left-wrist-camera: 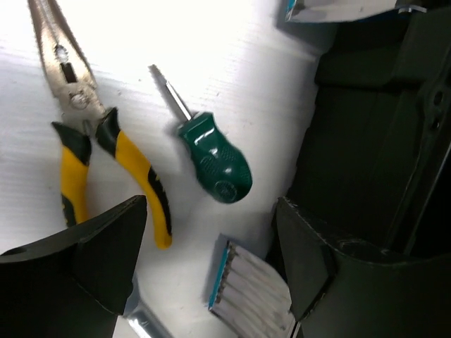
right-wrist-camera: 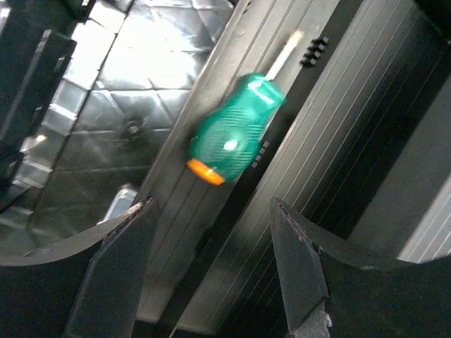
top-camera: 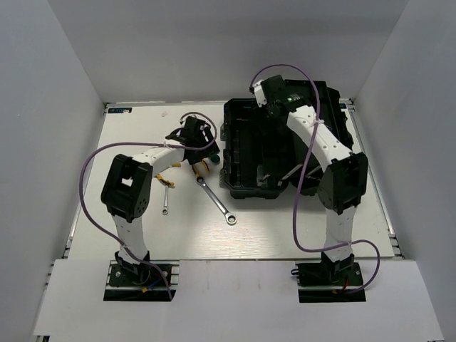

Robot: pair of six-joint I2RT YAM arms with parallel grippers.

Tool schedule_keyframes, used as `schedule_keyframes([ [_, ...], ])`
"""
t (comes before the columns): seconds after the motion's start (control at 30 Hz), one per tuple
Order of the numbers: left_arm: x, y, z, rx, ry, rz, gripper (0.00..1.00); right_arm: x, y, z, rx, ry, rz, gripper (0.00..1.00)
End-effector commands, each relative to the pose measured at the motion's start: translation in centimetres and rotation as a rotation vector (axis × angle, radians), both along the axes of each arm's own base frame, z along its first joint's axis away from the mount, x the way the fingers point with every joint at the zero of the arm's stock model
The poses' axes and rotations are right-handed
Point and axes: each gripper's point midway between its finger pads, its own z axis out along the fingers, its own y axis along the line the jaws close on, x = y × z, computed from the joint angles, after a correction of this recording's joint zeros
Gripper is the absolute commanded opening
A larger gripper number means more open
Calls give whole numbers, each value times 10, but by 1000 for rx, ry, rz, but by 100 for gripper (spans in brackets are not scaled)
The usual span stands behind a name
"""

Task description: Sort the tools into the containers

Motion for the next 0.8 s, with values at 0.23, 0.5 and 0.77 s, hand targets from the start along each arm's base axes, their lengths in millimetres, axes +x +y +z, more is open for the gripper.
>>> schedule_keyframes([
  [0.23,18,-19,17,-85,-9,56,74,-60,-3,69,204,-84,38,71],
  [0.5,20,-15,6,-58,21,90,62,-83,-6,70,254,-86,40,71],
  [0.77,21,-12,-16,-14,70,105,54,-102,-9,66,281,-64,52,71],
])
